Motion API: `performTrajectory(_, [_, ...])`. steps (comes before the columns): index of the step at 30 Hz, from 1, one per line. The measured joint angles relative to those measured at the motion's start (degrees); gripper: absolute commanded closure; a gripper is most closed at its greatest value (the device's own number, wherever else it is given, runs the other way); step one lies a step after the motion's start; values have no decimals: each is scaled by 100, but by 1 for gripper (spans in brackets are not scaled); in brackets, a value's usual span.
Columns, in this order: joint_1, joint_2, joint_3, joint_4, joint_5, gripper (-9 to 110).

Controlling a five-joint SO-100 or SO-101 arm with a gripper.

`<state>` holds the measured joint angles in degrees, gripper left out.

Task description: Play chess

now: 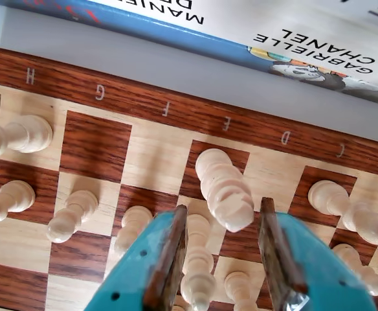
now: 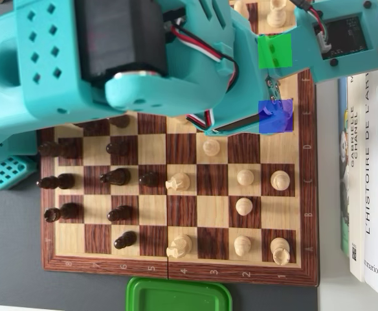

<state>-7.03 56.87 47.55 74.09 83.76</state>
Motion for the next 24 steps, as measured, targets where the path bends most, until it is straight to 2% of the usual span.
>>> performTrajectory(24, [97, -378, -352, 0, 0, 85])
